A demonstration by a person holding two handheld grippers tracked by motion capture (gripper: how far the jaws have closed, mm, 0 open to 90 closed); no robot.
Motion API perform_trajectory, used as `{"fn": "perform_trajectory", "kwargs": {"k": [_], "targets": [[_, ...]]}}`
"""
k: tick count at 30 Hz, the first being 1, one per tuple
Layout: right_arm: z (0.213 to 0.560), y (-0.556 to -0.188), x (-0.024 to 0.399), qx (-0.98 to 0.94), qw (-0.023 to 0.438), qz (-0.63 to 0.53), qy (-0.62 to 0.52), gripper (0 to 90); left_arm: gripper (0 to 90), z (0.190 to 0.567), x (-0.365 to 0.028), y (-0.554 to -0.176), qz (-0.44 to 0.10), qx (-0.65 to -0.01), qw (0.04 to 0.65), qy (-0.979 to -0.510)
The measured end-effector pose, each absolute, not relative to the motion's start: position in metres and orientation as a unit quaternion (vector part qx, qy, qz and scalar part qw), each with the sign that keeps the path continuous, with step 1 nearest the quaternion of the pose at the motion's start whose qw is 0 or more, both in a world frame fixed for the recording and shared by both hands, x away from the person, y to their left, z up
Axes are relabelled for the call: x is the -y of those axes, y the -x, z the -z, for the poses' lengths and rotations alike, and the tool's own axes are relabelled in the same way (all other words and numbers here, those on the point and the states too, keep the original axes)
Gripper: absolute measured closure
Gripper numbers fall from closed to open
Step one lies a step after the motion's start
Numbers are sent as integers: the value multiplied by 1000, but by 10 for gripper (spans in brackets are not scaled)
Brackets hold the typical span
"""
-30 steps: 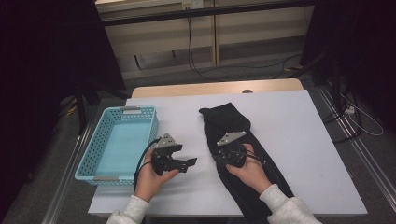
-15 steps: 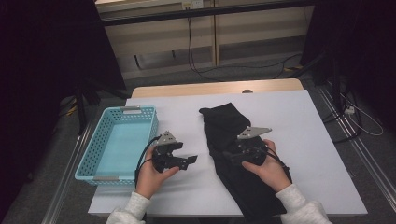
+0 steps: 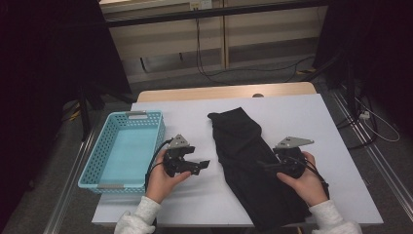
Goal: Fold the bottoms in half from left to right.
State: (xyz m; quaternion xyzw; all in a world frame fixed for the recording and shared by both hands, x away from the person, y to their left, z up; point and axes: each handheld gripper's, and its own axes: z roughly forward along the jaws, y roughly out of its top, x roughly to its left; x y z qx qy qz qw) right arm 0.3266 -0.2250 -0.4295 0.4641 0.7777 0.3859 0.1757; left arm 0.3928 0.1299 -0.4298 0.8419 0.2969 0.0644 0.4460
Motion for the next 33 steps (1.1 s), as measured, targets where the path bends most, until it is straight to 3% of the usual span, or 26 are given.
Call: {"fn": "perform_trajectory", "kwargs": {"k": [19, 22, 24, 26, 29, 33], "targets": [[444, -304, 269, -765, 165, -350, -516, 390, 170, 428, -126, -392, -68, -293, 443, -845], [450, -303, 265, -779, 146, -338, -508, 457, 170, 428, -124, -391, -66, -290, 441, -846], [451, -300, 261, -780, 162, -330, -507, 524, 170, 429, -123, -392, -69, -290, 442, -846], [449, -299, 259, -774, 159, -327, -518, 699, 171, 429, -122, -391, -67, -289, 441, -847], [450, -297, 259, -770, 141, -341, -520, 860, 170, 430, -122, -391, -65, -289, 439, -848], [449, -297, 257, -773, 132, -341, -518, 891, 171, 429, -121, -391, -66, -287, 440, -848]]}}
